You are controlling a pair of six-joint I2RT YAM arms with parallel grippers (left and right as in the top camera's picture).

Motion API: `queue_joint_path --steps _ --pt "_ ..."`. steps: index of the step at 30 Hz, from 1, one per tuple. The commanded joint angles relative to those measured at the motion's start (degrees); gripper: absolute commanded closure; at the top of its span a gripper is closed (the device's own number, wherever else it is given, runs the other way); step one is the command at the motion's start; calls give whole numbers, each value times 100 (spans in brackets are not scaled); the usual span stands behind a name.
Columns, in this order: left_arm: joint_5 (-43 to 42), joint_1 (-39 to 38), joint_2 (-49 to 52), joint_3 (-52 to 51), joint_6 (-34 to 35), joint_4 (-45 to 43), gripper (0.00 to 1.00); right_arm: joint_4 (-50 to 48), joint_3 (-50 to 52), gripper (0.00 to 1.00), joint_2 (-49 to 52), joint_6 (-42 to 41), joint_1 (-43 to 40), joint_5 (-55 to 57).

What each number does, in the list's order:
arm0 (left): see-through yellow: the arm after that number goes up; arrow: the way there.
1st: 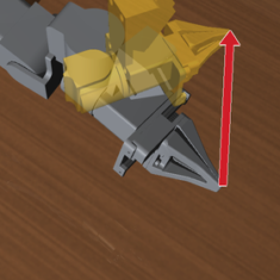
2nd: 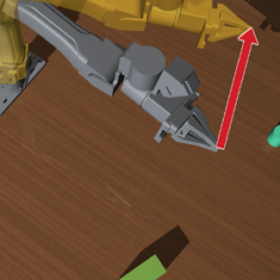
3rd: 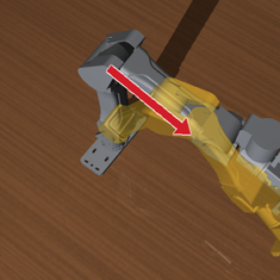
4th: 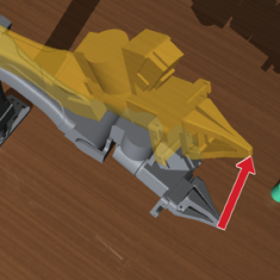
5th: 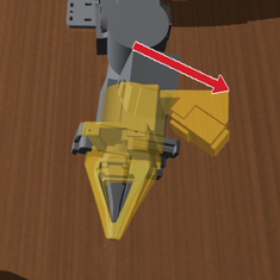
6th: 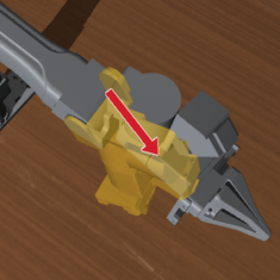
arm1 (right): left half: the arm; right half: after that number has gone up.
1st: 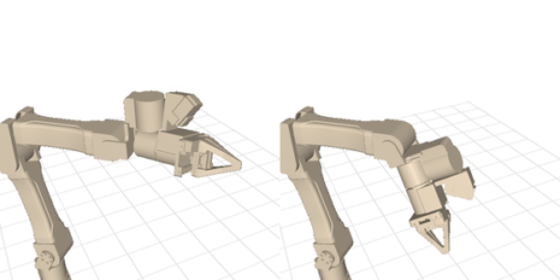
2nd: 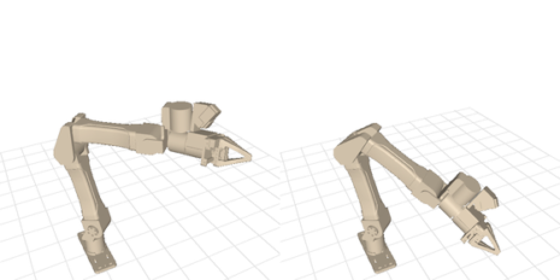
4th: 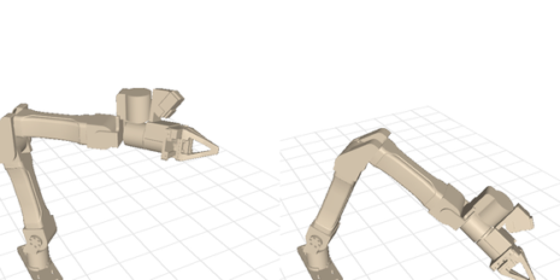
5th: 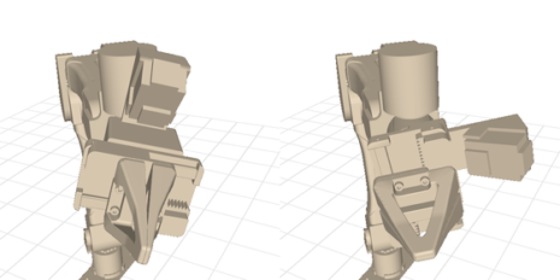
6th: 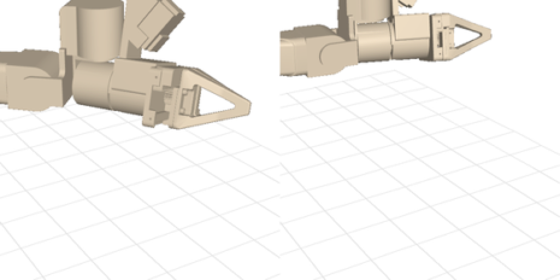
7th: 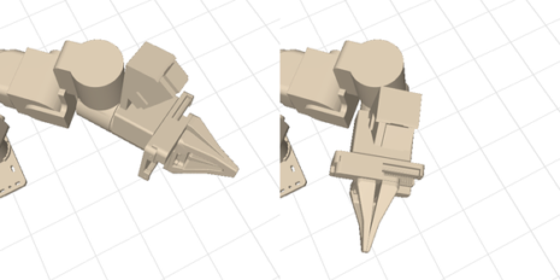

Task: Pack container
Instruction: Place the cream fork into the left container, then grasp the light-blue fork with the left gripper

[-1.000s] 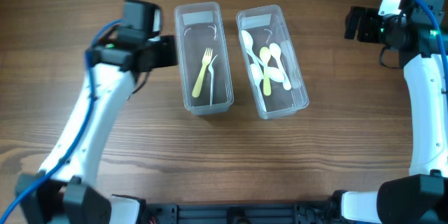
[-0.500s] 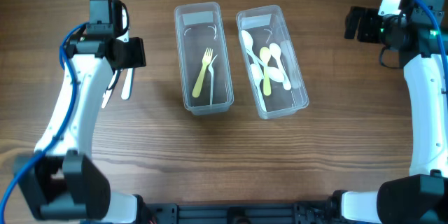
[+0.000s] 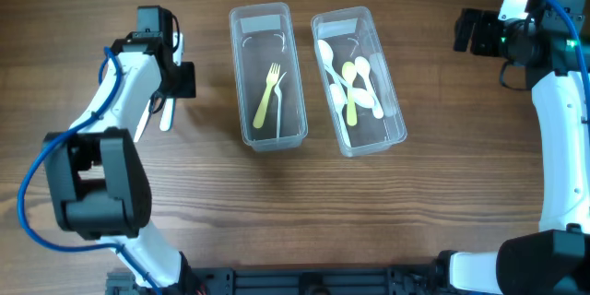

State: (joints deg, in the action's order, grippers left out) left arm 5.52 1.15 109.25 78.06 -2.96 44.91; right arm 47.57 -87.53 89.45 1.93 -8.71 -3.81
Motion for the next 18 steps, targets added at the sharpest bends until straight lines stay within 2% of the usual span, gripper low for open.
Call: queue_joint_path --steps 1,18 --pt "-96 133 223 -37 -131 -39 46 -20 -52 0 2 -48 17 44" --pt "-553 439 664 -39 -164 -262 49 -20 -52 0 2 -46 17 44"
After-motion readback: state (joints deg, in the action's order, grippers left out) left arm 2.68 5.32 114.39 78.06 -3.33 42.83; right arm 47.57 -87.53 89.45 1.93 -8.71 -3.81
